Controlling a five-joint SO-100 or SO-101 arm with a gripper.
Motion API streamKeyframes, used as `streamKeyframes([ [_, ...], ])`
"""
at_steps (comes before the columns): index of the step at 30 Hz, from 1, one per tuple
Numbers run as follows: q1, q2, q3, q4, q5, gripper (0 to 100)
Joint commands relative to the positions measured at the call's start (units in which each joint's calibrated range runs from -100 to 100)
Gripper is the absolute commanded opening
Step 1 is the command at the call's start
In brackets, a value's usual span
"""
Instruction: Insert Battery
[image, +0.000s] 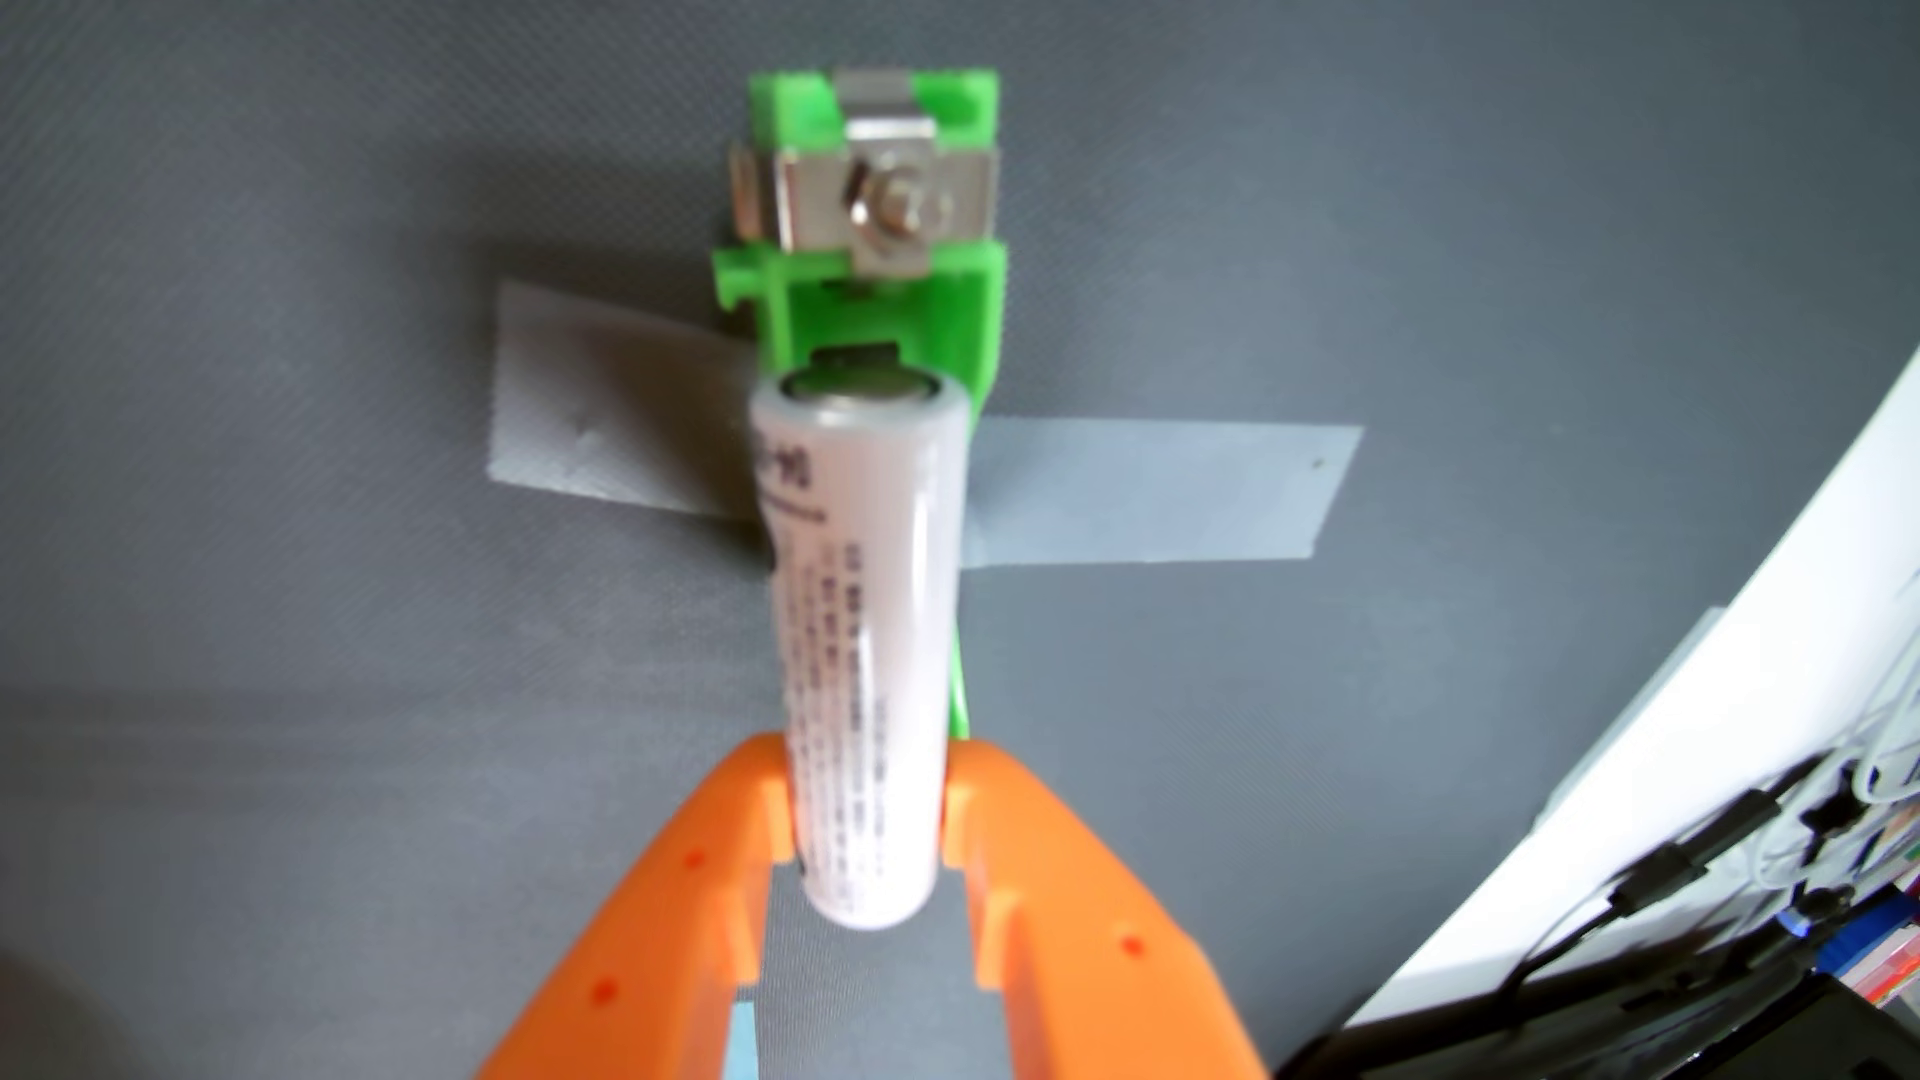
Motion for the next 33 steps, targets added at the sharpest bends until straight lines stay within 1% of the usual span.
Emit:
streamKeyframes([
  [1,0.0,-0.1,-2.6,-0.4,0.1,1],
  [9,0.6,2.8,-4.4,-0.5,0.1,1],
  [33,-0.1,1.7,-3.9,-0.5,0.2,2],
])
